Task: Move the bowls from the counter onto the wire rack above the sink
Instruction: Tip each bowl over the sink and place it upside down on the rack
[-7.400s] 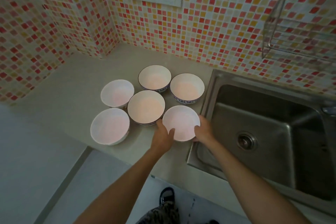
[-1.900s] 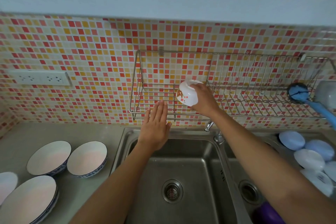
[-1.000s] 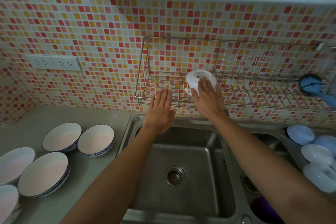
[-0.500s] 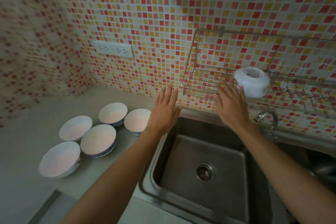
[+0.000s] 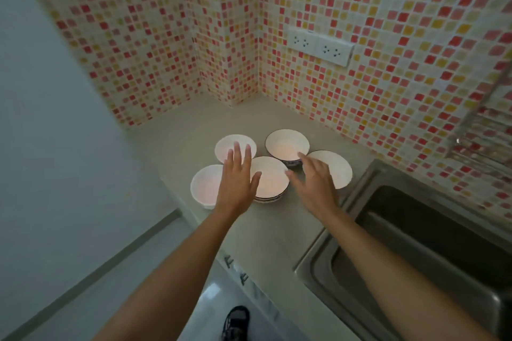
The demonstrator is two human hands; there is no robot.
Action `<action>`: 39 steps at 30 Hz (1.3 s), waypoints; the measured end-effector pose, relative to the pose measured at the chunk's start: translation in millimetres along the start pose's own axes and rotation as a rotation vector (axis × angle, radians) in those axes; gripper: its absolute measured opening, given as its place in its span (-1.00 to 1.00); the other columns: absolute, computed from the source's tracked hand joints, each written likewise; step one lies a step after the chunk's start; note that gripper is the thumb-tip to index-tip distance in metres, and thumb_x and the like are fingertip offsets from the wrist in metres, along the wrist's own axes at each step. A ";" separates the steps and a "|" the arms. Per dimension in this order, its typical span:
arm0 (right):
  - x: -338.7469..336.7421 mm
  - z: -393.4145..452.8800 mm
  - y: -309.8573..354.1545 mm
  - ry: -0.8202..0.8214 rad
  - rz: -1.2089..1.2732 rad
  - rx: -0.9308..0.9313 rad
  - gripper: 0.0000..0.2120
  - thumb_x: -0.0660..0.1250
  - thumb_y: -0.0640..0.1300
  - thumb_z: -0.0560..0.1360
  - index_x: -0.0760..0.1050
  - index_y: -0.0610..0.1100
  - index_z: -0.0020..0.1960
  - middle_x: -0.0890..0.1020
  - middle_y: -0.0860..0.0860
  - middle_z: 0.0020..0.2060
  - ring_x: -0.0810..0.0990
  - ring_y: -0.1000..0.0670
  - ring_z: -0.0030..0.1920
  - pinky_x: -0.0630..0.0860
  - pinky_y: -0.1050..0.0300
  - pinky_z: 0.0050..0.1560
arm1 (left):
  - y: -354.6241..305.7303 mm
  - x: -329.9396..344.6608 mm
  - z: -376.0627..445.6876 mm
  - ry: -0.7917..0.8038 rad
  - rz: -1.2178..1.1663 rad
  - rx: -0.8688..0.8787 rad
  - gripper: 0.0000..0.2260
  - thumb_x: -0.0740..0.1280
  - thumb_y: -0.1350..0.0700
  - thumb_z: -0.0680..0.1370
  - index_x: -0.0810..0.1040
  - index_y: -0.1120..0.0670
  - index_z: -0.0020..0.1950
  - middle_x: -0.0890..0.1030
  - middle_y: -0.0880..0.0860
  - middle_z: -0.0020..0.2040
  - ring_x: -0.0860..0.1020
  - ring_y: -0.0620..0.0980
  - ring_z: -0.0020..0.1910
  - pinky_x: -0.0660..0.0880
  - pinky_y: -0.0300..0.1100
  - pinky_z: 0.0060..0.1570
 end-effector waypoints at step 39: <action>157.9 -113.9 -7.1 0.534 0.745 0.838 -0.68 0.23 -0.11 0.44 0.50 -0.17 0.16 0.60 -0.08 0.08 0.61 -0.06 0.03 0.65 -0.06 -0.03 | 97.1 46.8 -62.8 0.118 -0.407 -0.284 -0.69 0.04 0.20 0.62 0.41 0.12 0.32 0.62 0.18 0.08 0.57 0.19 0.02 0.47 -0.09 -0.08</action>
Point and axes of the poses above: each hand's wrist, its own z-axis towards the middle knuckle, its own x-axis out of the palm, y = z × x, the point moved 8 cm from there along z, towards the middle knuckle
